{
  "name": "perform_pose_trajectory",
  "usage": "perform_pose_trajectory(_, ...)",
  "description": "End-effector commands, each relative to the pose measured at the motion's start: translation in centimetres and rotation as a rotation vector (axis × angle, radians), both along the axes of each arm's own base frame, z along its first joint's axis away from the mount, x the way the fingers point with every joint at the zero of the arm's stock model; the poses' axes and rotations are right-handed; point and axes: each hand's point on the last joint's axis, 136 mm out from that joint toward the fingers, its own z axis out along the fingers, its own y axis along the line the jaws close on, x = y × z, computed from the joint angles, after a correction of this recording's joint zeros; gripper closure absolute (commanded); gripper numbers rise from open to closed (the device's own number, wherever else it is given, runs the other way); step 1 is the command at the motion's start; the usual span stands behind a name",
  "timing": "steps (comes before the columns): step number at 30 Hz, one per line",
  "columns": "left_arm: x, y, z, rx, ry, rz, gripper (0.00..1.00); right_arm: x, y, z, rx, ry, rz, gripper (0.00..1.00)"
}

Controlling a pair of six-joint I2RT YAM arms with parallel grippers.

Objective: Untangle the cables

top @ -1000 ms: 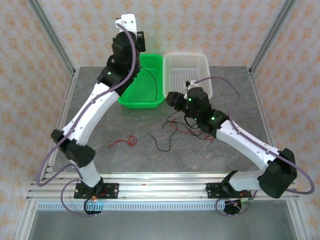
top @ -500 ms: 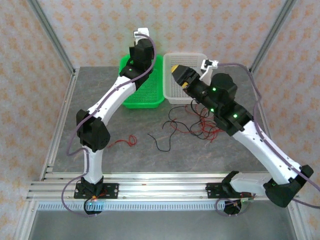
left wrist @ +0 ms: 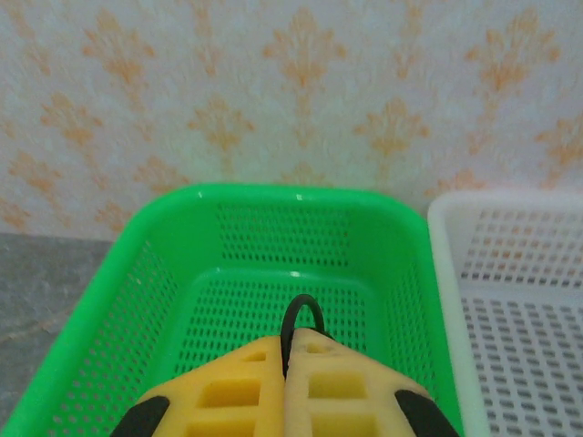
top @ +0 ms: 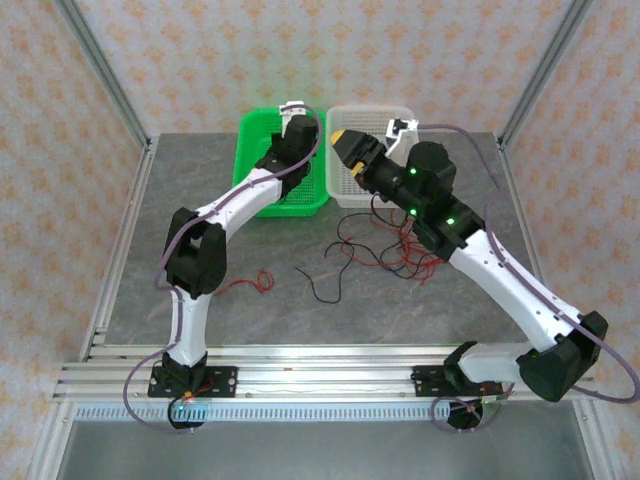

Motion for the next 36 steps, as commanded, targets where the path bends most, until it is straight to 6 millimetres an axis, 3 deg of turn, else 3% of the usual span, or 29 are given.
perform_pose_trajectory(1,0.4,0.0,-1.3,-0.071,0.019,-0.018,1.00,0.7,-0.1,-1.3,-0.044,-0.001,-0.021,0.37)
perform_pose_trajectory(7,0.3,0.0,-5.1,-0.071,0.139,-0.005,0.94,2.1,-4.2,-7.8,-0.312,0.047,-0.225,0.39)
perform_pose_trajectory(13,0.9,2.0,-9.1,-0.093,0.213,0.080,0.85,1.2,-8.6,-14.7,-0.581,0.136,-0.346,0.40)
perform_pose_trajectory(16,1.4,3.2,-10.3,-0.126,0.237,0.123,0.64,-0.1,-10.4,-17.4,-0.668,0.187,-0.370,0.39)
perform_pose_trajectory(18,1.6,3.3,-9.9,-0.154,0.236,0.126,0.48,-0.7,-11.2,-19.6,-0.714,0.232,-0.372,0.39)
perform_pose_trajectory(21,1.5,2.6,-7.6,-0.204,0.212,0.092,0.29,-1.4,-11.9,-22.9,-0.775,0.299,-0.359,0.38)
perform_pose_trajectory(27,-0.7,1.5,1.4,-0.318,0.112,-0.011,0.24,-2.4,-13.0,-28.5,-0.899,0.423,-0.312,0.38)
perform_pose_trajectory(30,-3.2,1.2,5.3,-0.343,0.075,-0.063,0.24,-2.8,-13.7,-30.4,-0.961,0.460,-0.306,0.38)
perform_pose_trajectory(31,-4.7,1.1,7.4,-0.354,0.048,-0.087,0.24,-2.9,-14.1,-31.0,-0.987,0.474,-0.313,0.38)
perform_pose_trajectory(36,-10.7,0.3,9.2,-0.350,0.051,-0.155,0.24,-2.7,-16.1,-32.6,-1.078,0.516,-0.358,0.39)
